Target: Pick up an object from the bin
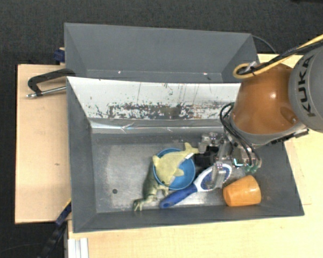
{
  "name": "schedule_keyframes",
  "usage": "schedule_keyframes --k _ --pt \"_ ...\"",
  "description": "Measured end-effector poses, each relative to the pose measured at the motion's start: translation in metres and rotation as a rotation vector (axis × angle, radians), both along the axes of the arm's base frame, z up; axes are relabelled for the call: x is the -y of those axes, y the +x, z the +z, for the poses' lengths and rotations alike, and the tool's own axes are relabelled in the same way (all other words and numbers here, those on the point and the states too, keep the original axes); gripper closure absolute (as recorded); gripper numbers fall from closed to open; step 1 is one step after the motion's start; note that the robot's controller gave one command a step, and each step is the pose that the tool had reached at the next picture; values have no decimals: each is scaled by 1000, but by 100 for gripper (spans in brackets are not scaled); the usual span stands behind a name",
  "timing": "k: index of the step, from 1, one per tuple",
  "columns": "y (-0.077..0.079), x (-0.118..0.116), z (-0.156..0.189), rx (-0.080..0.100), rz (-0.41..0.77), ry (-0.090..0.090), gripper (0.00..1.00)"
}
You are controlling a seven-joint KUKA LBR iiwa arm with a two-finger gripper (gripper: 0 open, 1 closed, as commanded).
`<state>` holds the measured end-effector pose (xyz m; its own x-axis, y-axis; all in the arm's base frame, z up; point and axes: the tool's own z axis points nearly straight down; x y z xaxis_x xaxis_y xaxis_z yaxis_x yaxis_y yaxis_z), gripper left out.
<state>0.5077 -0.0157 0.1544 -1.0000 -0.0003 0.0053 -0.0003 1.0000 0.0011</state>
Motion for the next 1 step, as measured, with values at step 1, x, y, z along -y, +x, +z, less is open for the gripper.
schedule_keyframes --k 1 --pt "23 22 -80 0 268 2 0"
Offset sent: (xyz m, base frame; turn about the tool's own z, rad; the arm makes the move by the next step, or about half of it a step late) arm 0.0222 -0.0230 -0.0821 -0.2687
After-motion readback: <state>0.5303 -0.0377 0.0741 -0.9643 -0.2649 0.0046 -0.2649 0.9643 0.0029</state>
